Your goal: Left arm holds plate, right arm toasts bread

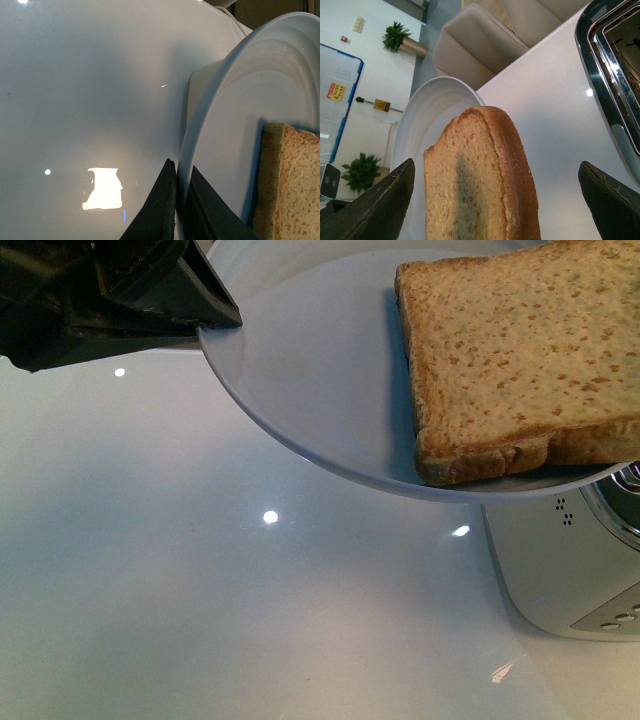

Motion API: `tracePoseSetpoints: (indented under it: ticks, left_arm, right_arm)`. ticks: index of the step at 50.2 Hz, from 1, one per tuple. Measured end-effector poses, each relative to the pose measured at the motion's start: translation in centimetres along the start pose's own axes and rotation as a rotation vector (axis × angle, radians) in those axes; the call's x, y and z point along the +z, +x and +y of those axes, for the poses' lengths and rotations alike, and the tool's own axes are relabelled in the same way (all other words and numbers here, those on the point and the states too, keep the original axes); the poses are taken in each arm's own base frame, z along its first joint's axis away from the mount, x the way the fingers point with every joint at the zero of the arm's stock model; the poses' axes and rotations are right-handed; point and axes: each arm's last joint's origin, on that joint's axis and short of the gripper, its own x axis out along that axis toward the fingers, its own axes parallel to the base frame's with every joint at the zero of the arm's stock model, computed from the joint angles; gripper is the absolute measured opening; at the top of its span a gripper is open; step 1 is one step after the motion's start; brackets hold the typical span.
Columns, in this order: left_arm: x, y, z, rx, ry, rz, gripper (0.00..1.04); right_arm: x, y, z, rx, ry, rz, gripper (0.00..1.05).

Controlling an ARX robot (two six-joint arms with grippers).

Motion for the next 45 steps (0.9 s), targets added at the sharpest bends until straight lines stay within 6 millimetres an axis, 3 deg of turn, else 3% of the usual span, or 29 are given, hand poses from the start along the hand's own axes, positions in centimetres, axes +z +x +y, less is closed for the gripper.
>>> tracePoseSetpoints:
  ticks: [9, 20, 28, 37, 45]
  left_arm:
    - [0.0, 0.0, 0.0, 0.0, 0.0, 0.0, 0.03]
    - [0.0, 0.0, 0.0, 0.0, 0.0, 0.0, 0.03]
    - [0.0, 0.0, 0.0, 0.0, 0.0, 0.0, 0.03]
    - [0.0, 0.0, 0.0, -0.001, 0.0, 0.001, 0.03]
    - [0.0, 0.0, 0.0, -0.001, -0.001, 0.001, 0.03]
  right_arm:
    - [-0.1, 0.1, 0.1, 0.009, 0.026, 0.007, 0.74]
    - [-0.3, 0.2, 0.0, 0.008, 0.061, 0.019, 0.3]
    - [-0.3, 0.1, 0.1, 0.01, 0.064, 0.019, 0.07]
    - [0.1, -0.4, 0.2, 0.014, 0.06, 0.003, 0.03]
    - [1.8, -1.4, 1.5, 0.046, 0.014, -0.067, 0.03]
